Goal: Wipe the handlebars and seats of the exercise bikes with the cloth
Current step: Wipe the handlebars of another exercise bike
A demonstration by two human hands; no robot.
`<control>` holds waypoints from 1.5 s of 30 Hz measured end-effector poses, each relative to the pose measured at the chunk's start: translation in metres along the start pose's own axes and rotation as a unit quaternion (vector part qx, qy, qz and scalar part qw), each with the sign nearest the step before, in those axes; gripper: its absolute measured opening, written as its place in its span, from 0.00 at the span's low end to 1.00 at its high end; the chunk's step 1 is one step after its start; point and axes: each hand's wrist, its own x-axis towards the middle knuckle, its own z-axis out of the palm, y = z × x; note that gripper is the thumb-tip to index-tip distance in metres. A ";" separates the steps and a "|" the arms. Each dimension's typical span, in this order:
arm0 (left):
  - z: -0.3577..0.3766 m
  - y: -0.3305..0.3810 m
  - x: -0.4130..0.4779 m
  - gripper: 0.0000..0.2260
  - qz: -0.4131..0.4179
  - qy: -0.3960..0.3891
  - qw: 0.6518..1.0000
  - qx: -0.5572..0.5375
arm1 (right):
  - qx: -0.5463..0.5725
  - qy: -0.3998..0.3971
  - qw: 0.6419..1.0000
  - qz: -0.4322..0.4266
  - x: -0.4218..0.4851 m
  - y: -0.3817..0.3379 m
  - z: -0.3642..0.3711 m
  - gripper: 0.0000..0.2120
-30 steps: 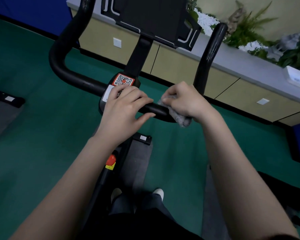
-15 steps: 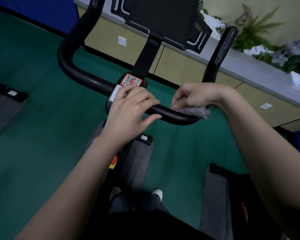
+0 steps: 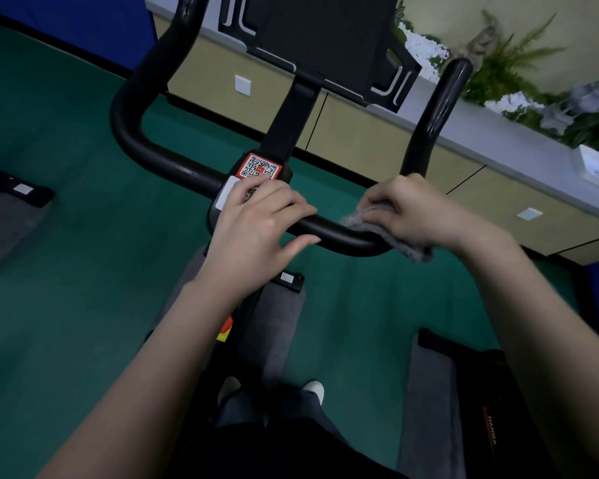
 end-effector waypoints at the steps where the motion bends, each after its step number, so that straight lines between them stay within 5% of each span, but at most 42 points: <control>1: 0.000 0.001 0.000 0.14 -0.002 -0.001 1.000 0.001 | 0.018 0.067 0.998 0.005 -0.008 0.003 0.009 0.07; 5: -0.001 0.003 0.001 0.14 -0.003 -0.008 1.000 0.008 | 0.099 0.329 0.939 0.027 -0.032 -0.009 0.055 0.06; 16: -0.005 0.012 0.003 0.18 0.000 -0.038 0.998 0.058 | 0.217 0.629 0.737 0.117 -0.027 -0.031 0.123 0.07; 21: 0.009 0.033 0.008 0.18 0.031 -0.058 0.997 0.052 | 0.258 0.650 0.698 0.154 -0.026 -0.032 0.126 0.07; 25: 0.019 0.042 0.011 0.19 0.032 -0.089 0.995 0.041 | 0.364 0.653 0.619 0.242 -0.019 -0.027 0.111 0.08; 33: 0.026 0.040 0.011 0.18 0.009 -0.086 0.996 -0.003 | 0.675 0.564 0.363 0.306 -0.013 -0.041 0.112 0.07; 45: 0.029 0.038 0.010 0.17 0.017 -0.076 0.997 -0.003 | 0.824 0.408 0.319 0.230 -0.013 -0.047 0.132 0.09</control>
